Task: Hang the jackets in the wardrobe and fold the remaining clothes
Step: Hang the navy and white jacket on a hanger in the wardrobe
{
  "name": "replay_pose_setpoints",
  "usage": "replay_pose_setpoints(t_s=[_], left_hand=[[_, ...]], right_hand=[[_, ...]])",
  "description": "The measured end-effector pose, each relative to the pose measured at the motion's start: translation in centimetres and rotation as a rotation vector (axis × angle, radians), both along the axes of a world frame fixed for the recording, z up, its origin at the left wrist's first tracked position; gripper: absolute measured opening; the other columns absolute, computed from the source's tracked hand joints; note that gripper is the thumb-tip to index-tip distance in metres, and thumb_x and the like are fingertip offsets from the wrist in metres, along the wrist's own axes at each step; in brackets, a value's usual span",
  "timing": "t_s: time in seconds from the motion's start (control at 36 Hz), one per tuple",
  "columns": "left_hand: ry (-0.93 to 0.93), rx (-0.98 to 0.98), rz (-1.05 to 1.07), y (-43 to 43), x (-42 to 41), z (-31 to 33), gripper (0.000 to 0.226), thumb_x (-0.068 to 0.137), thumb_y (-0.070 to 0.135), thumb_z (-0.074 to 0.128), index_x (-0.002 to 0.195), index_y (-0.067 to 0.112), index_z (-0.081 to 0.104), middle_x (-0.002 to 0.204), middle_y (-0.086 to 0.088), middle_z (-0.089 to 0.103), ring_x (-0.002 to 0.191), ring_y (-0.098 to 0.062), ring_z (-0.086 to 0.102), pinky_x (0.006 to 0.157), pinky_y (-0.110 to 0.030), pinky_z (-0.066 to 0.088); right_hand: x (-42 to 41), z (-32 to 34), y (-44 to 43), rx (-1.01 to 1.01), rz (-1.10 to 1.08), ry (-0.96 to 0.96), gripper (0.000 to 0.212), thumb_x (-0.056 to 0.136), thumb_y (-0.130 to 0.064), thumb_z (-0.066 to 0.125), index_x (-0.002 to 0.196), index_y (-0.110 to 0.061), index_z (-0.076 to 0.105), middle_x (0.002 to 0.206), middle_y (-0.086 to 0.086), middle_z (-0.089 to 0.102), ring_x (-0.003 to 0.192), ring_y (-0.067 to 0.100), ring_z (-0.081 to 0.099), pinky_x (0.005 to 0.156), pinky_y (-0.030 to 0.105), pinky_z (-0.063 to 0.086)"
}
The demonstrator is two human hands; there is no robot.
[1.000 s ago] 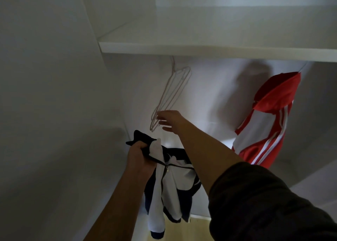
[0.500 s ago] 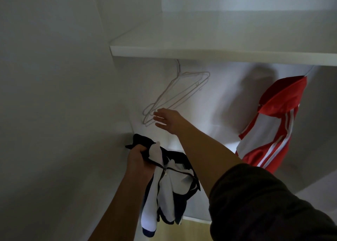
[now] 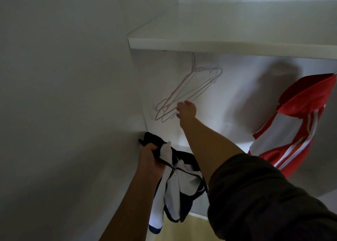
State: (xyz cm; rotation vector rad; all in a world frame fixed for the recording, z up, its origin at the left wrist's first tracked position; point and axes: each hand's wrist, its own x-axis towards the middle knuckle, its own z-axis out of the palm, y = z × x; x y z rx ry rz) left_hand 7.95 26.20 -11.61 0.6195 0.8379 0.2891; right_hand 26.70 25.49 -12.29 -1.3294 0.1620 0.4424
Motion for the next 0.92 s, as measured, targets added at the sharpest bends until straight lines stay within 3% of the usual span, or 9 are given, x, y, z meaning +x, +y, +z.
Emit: replay_pose_setpoints(t_s=[0.14,0.28,0.39,0.44,0.53,0.64,0.72,0.86,0.92], left_hand=[[-0.022,-0.005,0.028,0.3,-0.5,-0.6,0.032,0.092,0.003,0.03,0.079,0.001,0.059,0.064,-0.013,0.062,0.073,-0.028,0.055,0.068,-0.037,0.045],[-0.028,-0.025,0.016,0.6,-0.5,-0.5,0.031,0.094,0.008,0.031,0.091,-0.001,0.06,0.084,-0.016,0.059,0.077,-0.03,0.055,0.067,-0.038,0.044],[-0.009,-0.013,0.041,1.1,-0.4,-0.8,0.028,0.094,0.007,0.032,0.099,-0.002,0.058,0.072,-0.014,0.062,0.075,-0.03,0.056,0.066,-0.038,0.046],[-0.005,-0.002,0.015,1.3,-0.5,-0.7,0.036,0.096,0.008,0.03,0.121,-0.004,0.053,0.085,-0.018,0.063,0.096,-0.039,0.057,0.083,-0.043,0.047],[0.019,-0.012,0.031,1.7,-0.2,-0.4,0.045,0.096,0.011,0.033,0.138,-0.002,0.041,0.136,-0.02,0.049,0.132,-0.037,0.042,0.105,-0.045,0.036],[0.071,-0.011,-0.039,1.7,0.8,-0.4,0.044,0.102,0.012,0.024,0.142,-0.004,0.033,0.142,-0.025,0.04,0.139,-0.035,0.029,0.116,-0.041,0.022],[-0.012,-0.054,0.018,0.4,1.3,-0.5,0.04,0.103,0.013,0.025,0.137,-0.001,0.039,0.1,-0.017,0.053,0.122,-0.032,0.046,0.109,-0.039,0.028],[-0.069,-0.022,0.001,-1.8,1.2,-0.1,0.031,0.096,0.005,0.029,0.112,0.0,0.055,0.092,-0.015,0.057,0.087,-0.032,0.055,0.078,-0.041,0.045],[-0.079,-0.019,-0.005,-2.5,1.5,0.1,0.033,0.096,0.004,0.028,0.113,-0.001,0.055,0.091,-0.015,0.057,0.084,-0.03,0.055,0.083,-0.042,0.045]], right_hand=[[0.1,1.3,0.8,0.165,0.108,0.112,0.033,0.089,-0.004,0.059,0.122,-0.008,0.055,0.096,0.011,0.064,0.074,0.017,0.058,0.065,0.028,0.045],[-0.2,1.9,1.6,0.153,0.144,0.099,0.005,0.089,-0.005,0.062,0.094,-0.007,0.062,0.073,0.006,0.059,0.062,0.013,0.056,0.06,0.025,0.047],[-0.3,1.9,1.4,0.23,0.128,0.098,0.013,0.091,-0.001,0.056,0.08,-0.007,0.058,0.067,0.008,0.053,0.058,0.017,0.052,0.059,0.028,0.049],[-0.5,1.9,0.8,0.254,0.081,0.1,0.014,0.093,-0.001,0.052,0.081,-0.006,0.057,0.062,0.007,0.049,0.052,0.016,0.047,0.053,0.027,0.046],[-0.6,1.8,-1.0,0.141,-0.013,0.002,0.021,0.098,-0.003,0.039,0.096,-0.005,0.06,0.06,0.004,0.043,0.046,0.012,0.037,0.037,0.019,0.033],[0.0,2.6,-4.6,-0.061,-0.072,-0.091,0.033,0.098,-0.004,0.033,0.106,-0.003,0.065,0.06,0.004,0.045,0.046,0.013,0.038,0.032,0.017,0.028],[1.1,4.2,-7.9,-0.009,-0.075,-0.078,0.035,0.097,0.001,0.03,0.109,0.003,0.062,0.058,0.005,0.04,0.035,0.01,0.036,0.031,0.013,0.025],[2.2,7.0,-12.6,-0.066,-0.105,-0.084,0.034,0.093,0.008,0.03,0.093,-0.003,0.063,0.047,0.001,0.034,0.023,0.006,0.028,0.032,0.013,0.021],[2.1,7.6,-14.2,-0.087,-0.089,-0.102,0.033,0.093,0.008,0.031,0.086,-0.004,0.061,0.046,0.0,0.033,0.025,0.006,0.027,0.032,0.014,0.02]])
